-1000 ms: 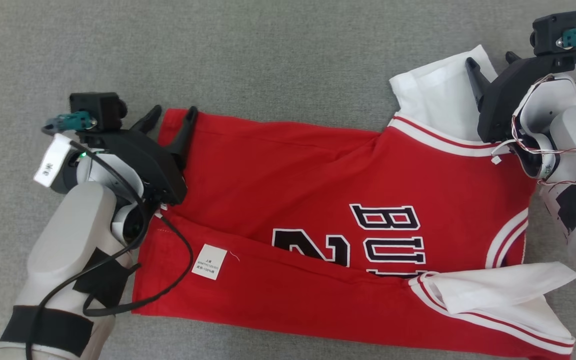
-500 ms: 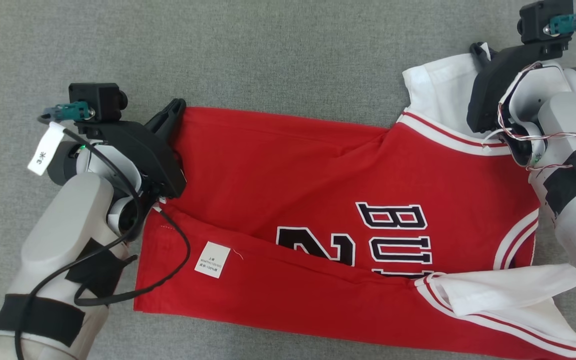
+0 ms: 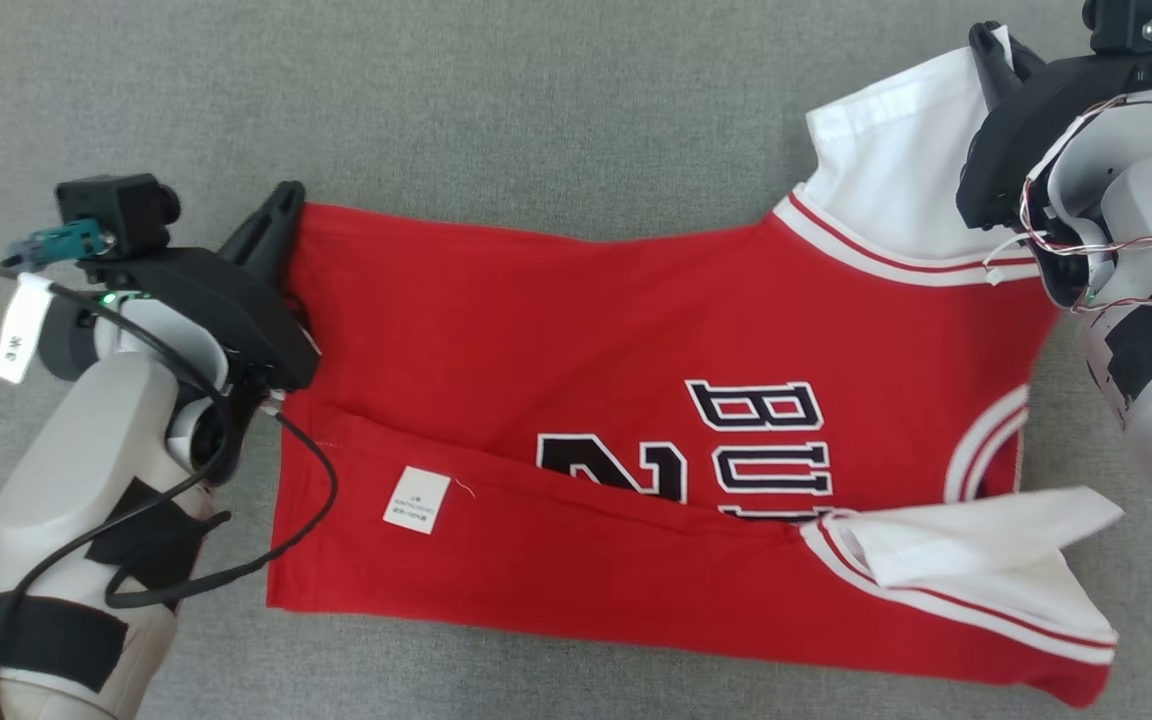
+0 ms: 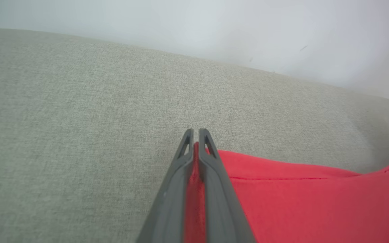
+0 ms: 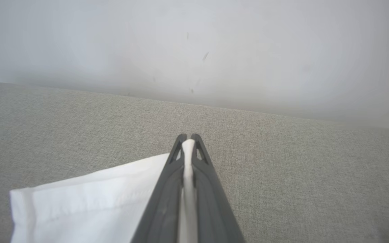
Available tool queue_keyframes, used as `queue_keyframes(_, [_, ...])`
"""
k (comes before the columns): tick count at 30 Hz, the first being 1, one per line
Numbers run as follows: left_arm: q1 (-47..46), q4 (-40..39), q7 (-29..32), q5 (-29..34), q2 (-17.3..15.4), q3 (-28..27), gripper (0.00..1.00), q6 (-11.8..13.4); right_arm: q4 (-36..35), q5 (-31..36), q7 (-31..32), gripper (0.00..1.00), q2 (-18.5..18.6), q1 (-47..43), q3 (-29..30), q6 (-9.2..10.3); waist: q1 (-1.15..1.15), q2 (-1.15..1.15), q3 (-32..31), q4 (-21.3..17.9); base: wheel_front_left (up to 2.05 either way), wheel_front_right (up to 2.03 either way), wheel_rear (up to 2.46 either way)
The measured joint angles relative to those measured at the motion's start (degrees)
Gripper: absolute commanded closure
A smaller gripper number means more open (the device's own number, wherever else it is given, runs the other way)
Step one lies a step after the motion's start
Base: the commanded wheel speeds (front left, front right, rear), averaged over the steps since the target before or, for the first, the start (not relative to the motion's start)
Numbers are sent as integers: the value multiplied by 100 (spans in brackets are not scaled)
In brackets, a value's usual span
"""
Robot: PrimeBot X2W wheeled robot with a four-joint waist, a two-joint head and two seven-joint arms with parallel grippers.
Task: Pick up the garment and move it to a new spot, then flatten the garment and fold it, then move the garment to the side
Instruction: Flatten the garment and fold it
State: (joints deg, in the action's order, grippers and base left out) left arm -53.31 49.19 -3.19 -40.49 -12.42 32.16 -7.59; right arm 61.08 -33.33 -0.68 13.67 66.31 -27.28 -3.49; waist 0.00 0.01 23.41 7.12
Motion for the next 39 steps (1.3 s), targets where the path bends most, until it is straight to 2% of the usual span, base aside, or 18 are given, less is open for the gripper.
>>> queue_keyframes(2, [-2, 13, -103, -43, -29, 0, 100, 0, 32, -29, -109, 100, -24, 1, 31, -15, 0, 0, -53, -16, 0, 0, 0])
queue_keyframes(9, [82, -144, -307, -142, -33, 377, 100, 0, 87, -399, -564, 100, -166, -79, 276, -269, 0, 0, -271, -55, 0, 0, 0])
queue_keyframes(12, [300, -230, -424, -165, -140, 475, 100, 0, 30, -541, -724, 100, -163, -414, 299, -359, 0, 0, -393, -71, 0, 0, 0])
queue_keyframes(15, [537, -270, -511, -471, -294, 460, 100, 0, -34, -724, -900, 100, -159, -800, 366, -366, 0, 0, -530, -97, 0, 0, 0])
queue_keyframes(18, [731, -364, -587, -657, -464, 441, 100, 0, -266, -869, -993, 100, -144, -1068, 321, -366, -1, -1, -675, -143, 0, 0, 0])
queue_keyframes(21, [968, -531, -666, -849, -584, 443, 100, 0, -826, -1040, -987, 100, -105, -1411, 22, -366, -1, -1, -819, -213, 0, 0, 0])
queue_keyframes(25, [1220, -687, -702, -1139, -609, 467, 100, 0, -1386, -1321, -985, 100, 136, -2009, -277, -366, -1, -1, -1028, -309, 0, 0, 0])
queue_keyframes(29, [1373, -768, -751, -1158, -642, 567, 100, 0, -1804, -1547, -992, 100, 412, -2429, -436, -366, -2, -1, -1199, -369, 0, 0, 0])
queue_keyframes(36, [2018, -988, -801, -1270, -948, 660, 100, 0, -2777, -2026, -1026, 100, 857, -3271, -694, -366, -1, -1, -1593, -493, 0, 0, 0])
queue_keyframes(39, [2273, -1143, -820, -1369, -984, 784, 100, 0, -3143, -2228, -1043, 100, 1070, -3656, -770, -366, -2, -1, -1729, -545, 0, 0, 0])
